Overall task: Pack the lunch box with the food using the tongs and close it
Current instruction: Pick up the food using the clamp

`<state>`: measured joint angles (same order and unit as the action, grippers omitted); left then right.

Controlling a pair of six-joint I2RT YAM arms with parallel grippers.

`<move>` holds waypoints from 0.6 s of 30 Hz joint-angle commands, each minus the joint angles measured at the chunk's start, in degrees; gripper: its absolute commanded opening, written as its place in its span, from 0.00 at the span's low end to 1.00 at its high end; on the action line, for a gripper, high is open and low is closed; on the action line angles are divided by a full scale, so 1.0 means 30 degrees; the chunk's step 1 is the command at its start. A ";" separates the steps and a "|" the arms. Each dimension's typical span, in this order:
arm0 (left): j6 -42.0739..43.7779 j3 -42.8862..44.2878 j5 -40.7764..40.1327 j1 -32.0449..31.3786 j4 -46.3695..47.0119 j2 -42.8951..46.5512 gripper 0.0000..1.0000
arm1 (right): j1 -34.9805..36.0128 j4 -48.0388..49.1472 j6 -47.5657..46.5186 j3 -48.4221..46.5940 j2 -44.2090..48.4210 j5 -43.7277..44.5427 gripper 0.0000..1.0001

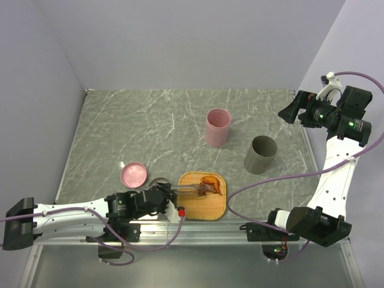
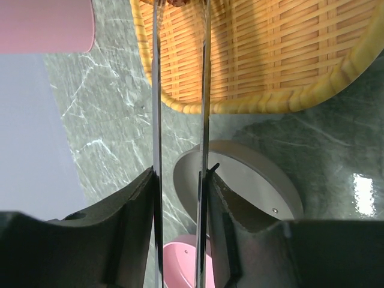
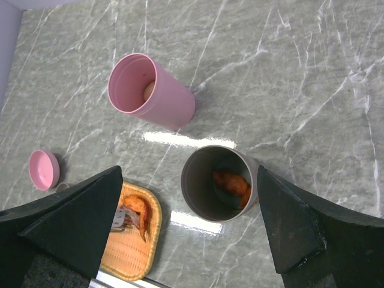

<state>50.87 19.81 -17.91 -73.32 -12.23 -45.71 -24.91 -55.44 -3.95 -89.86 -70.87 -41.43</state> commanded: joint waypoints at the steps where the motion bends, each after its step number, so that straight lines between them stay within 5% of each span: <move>1: 0.0474 -0.0072 -0.0651 -0.0081 0.1264 0.0091 0.42 | 0.0070 -0.0211 -0.0267 -0.0133 0.0245 0.0157 1.00; 18: -0.0082 0.2213 0.2071 -0.0111 -0.1546 0.0853 0.14 | 0.0070 -0.0094 -0.0208 -0.0045 0.0391 0.0128 1.00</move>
<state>51.33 22.85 -15.25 -73.34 -15.20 -45.08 -24.91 -55.48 -4.10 -89.86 -70.87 -41.36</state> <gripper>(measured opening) 0.296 0.996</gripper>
